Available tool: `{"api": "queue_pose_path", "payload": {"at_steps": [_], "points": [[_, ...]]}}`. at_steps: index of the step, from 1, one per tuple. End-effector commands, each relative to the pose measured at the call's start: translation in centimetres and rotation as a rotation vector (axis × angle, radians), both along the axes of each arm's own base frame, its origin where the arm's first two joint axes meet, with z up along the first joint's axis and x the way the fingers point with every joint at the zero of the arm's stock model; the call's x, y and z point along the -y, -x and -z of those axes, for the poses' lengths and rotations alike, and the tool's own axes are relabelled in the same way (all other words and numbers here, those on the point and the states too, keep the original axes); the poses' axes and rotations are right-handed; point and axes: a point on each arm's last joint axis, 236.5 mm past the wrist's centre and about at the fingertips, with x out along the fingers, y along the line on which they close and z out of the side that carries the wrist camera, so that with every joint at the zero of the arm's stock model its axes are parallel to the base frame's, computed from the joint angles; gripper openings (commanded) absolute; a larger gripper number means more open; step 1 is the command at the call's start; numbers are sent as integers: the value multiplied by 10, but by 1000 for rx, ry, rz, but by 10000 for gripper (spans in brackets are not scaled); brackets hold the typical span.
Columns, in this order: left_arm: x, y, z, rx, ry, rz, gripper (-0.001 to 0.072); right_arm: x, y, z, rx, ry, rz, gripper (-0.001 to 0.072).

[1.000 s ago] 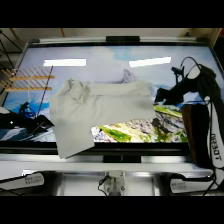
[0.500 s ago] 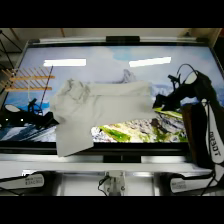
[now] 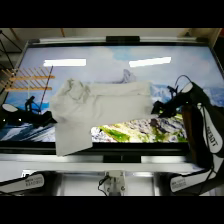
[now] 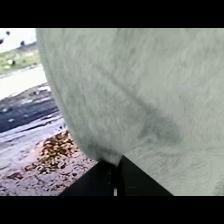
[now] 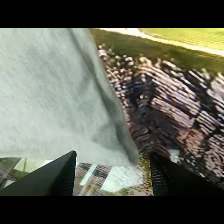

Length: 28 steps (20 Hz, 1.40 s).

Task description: Fold the shirts.

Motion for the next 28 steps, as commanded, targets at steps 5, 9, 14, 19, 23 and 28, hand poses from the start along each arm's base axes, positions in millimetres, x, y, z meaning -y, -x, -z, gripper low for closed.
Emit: {"api": "queue_pose_path", "payload": {"at_steps": [5,9,14,19,23,28], "points": [[-7,-26,-33,88,-18,17,40,-37,-13,-9,66,-87,-43,73],[-19,-88,-179,454,-125,48,38,-43,-59,-141,455,-89,-135,73],[24,-27,-575,1449,-232,-41,40,-13,-37,-507,1474,200,-75,74],[68,135,-695,1869,-364,-67,39,6,133,-644,1864,409,44,73],[71,174,-678,1785,-389,-120,39,33,195,-639,1827,546,128,73],[59,154,-638,1610,-474,-77,39,63,187,-585,1571,672,117,74]]}}
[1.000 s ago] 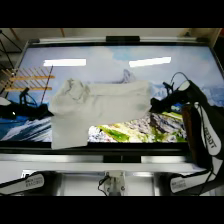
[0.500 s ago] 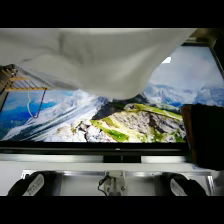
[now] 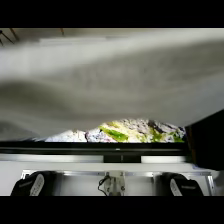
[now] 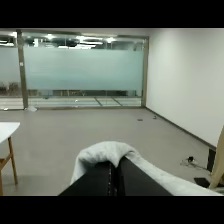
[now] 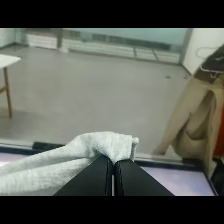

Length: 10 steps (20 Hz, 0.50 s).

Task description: Fold the shirts.

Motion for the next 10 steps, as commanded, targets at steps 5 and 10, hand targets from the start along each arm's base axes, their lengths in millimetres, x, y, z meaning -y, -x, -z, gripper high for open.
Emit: {"api": "queue_pose_path", "payload": {"at_steps": [5,10], "points": [[-45,-94,78,-350,-13,-68,40,54,-76,110,-478,31,191,74],[-56,-186,264,-975,45,78,39,41,-159,262,-1003,-35,98,74]]}}
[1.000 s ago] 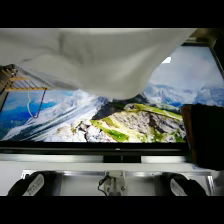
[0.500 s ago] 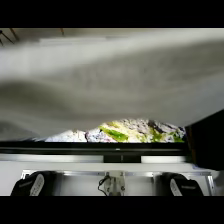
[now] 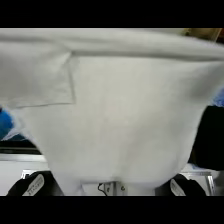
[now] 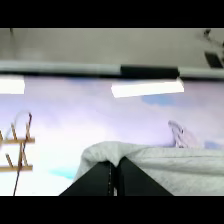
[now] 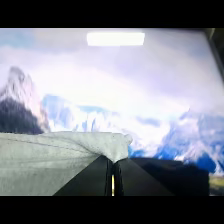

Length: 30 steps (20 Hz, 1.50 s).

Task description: Fold the shirts.

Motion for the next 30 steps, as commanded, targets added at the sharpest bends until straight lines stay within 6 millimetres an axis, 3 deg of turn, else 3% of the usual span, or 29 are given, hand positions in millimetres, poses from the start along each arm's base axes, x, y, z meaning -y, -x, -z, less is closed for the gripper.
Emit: {"api": "queue_pose_path", "payload": {"at_steps": [1,3,5,7,10,13,16,18,21,23,25,27,30], "points": [[1,-50,127,-357,62,77,39,-12,-48,115,-346,-95,-31,73],[11,-93,192,-427,120,74,39,-12,-90,175,-414,-113,-35,73],[16,-138,234,-434,148,53,39,-14,-140,216,-392,-128,-29,74],[18,-186,263,-404,162,22,39,-14,-191,237,-281,-139,-11,73],[20,-240,296,-362,169,-12,39,-17,-255,241,-57,-264,54,74],[19,-272,335,-343,176,-53,40,-28,-287,269,4,-412,99,74],[28,-272,380,-429,176,-40,39,-41,-284,328,-125,-494,127,74],[30,-263,388,-474,165,-21,40,-41,-268,348,-225,-456,113,74],[16,-222,393,-629,78,27,39,-25,-226,357,-399,-339,92,74],[7,-178,414,-824,51,51,39,-17,-190,369,-559,-296,109,74],[15,-140,439,-990,63,97,39,-25,-163,385,-694,-311,108,74],[23,-123,459,-1048,74,108,39,-32,-154,396,-750,-315,102,74],[30,-117,475,-1080,106,78,39,-37,-157,399,-744,-329,107,74]]}}
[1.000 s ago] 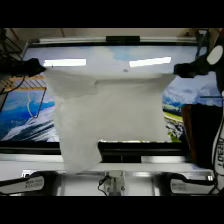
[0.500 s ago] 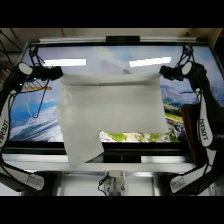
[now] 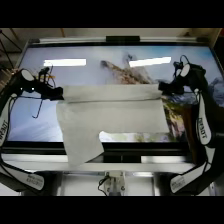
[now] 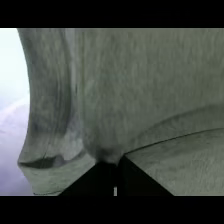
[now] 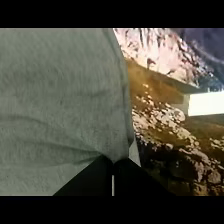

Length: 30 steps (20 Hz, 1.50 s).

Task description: Fold the shirts.

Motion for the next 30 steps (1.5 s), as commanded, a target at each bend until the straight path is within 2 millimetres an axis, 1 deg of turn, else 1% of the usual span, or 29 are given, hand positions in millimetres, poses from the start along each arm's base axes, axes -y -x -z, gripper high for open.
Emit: {"api": "queue_pose_path", "payload": {"at_steps": [1,2,3,4,5,6,7,8,10,11,12,13,14,15,16,17,19,20,21,22,25,26,28,30], "points": [[7,23,21,-103,13,-12,39,-5,11,7,-58,-11,8,74],[7,23,24,-116,17,-33,40,-4,12,7,-60,-11,14,74],[7,23,25,-126,20,-56,49,-5,12,7,-61,-13,20,94],[7,24,22,-127,21,-56,191,-5,12,6,-62,-14,22,168],[6,27,17,-140,24,-50,393,-6,16,2,-74,-21,20,353],[3,31,8,-158,28,-38,507,-6,23,-8,-88,-16,-8,477],[-3,36,-5,-177,35,-20,508,-1,32,-23,-103,13,-50,477],[-12,41,-21,-194,43,-22,508,10,43,-36,-124,63,-74,477],[-28,61,-47,-223,55,-34,507,40,72,-61,-191,181,-69,477],[-33,70,-56,-221,57,-40,507,47,86,-67,-228,182,-72,477],[-35,86,-59,-222,58,-34,506,50,99,-68,-259,157,-67,477],[-33,109,-56,-245,66,-35,487,52,113,-64,-287,121,-49,477],[-28,137,-47,-292,82,-38,439,49,125,-59,-306,72,-33,477],[-21,162,-35,-328,99,-50,439,41,134,-55,-309,9,-20,477],[-14,186,-20,-349,108,-70,440,34,138,-51,-301,-32,-16,477],[-5,208,-7,-365,123,-92,441,30,143,-48,-297,-44,-19,477],[13,238,11,-367,170,-121,442,31,153,-45,-307,-37,-38,477],[19,246,18,-352,184,-139,442,30,156,-44,-317,-38,-50,477],[21,250,24,-334,185,-161,442,30,158,-44,-321,-38,-56,477],[22,251,29,-315,185,-179,442,34,157,-44,-321,-23,-59,477],[21,243,43,-274,173,-211,441,46,160,-43,-330,31,-56,477],[23,239,45,-261,169,-210,442,47,161,-43,-335,34,-56,477],[33,228,49,-229,177,-208,441,48,163,-42,-343,39,-56,477],[51,231,52,-249,196,-173,434,49,170,-36,-371,42,-63,477]]}}
